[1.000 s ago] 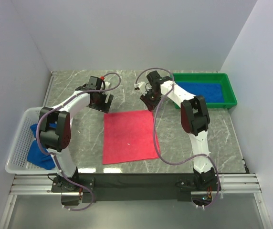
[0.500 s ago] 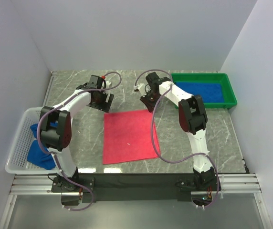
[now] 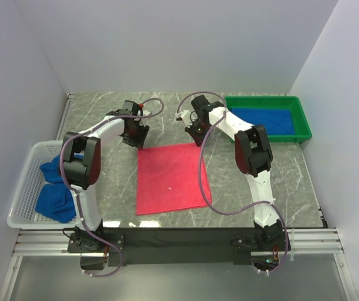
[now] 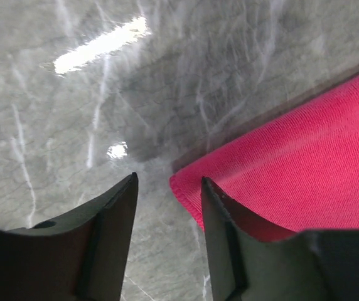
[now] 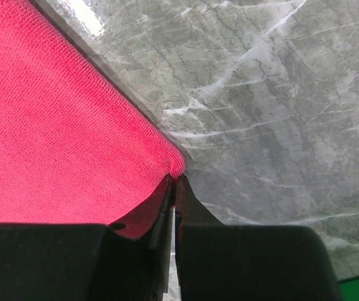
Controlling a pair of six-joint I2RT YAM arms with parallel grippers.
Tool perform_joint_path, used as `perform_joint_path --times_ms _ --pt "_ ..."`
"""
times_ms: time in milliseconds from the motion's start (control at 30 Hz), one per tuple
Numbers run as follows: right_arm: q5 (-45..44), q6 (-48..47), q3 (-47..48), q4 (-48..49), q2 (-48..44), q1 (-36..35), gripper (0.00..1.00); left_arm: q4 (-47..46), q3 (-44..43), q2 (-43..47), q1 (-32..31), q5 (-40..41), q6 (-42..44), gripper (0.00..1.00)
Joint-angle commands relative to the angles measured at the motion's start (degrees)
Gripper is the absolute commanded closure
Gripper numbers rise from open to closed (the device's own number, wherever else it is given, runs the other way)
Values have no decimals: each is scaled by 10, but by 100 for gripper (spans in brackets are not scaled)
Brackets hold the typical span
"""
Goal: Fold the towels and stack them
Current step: Fold the towel
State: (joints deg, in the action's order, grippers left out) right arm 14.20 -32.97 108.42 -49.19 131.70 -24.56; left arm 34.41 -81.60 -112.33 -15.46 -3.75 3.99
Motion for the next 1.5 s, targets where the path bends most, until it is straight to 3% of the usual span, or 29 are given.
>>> perform_joint_path --times_ms 0,333,600,767,1000,1467 --pt "-22 -11 -19 5 0 -1 98 4 -26 -3 -3 -36 22 50" --pt "-29 -9 -19 7 0 -6 98 3 -27 -43 -2 -24 21 53" --pt "-36 -9 -29 15 -7 -8 98 8 -15 -73 -4 -15 9 74" --pt "-37 -8 -28 21 -11 -7 100 8 -7 -82 -4 -3 8 99" --pt "-65 2 -10 42 -18 -1 100 -7 -22 -46 -4 36 17 99" --pt "-122 22 -69 185 -125 6 100 -157 24 55 -4 88 19 99"
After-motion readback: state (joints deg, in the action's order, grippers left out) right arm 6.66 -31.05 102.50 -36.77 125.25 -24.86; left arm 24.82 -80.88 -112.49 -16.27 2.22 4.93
